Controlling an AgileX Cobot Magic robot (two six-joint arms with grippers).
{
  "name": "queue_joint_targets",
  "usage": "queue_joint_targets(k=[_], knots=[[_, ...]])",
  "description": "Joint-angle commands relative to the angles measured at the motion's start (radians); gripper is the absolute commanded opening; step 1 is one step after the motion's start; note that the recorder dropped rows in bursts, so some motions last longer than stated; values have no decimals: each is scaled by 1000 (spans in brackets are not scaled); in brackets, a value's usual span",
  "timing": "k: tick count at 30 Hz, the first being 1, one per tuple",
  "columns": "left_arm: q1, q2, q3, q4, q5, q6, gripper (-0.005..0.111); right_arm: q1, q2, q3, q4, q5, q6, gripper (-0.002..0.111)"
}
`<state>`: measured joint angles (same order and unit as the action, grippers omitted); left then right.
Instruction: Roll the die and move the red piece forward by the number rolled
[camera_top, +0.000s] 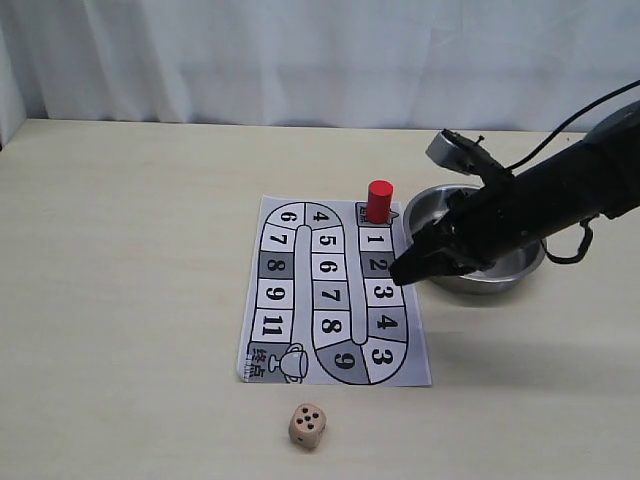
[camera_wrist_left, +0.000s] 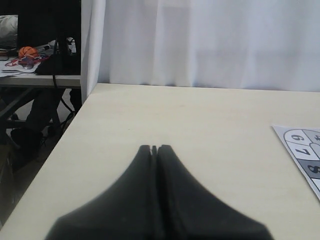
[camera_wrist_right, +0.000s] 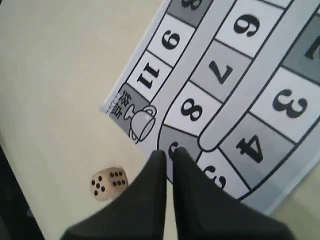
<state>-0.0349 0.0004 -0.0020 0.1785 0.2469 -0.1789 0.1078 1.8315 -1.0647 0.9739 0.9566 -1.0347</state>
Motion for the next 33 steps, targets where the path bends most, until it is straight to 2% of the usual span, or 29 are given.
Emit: queue_joint_targets(k=[1,4,11,19,33], knots=[[0,0,2,-4,-13,-3,0,0,-25,-6,-81,33,70,4],[0,0,2,-4,-13,-3,0,44,-45,-6,-167,14,115,4],[0,0,2,-4,-13,-3,0,235,-89,-6,-457,-83,325,4],[0,0,2,-4,-15,-3,0,365,-109,-6,-724,-81,526,4],[0,0,2,-4,-13,-3,0,573,-111,-6,-785,-69,526,4]])
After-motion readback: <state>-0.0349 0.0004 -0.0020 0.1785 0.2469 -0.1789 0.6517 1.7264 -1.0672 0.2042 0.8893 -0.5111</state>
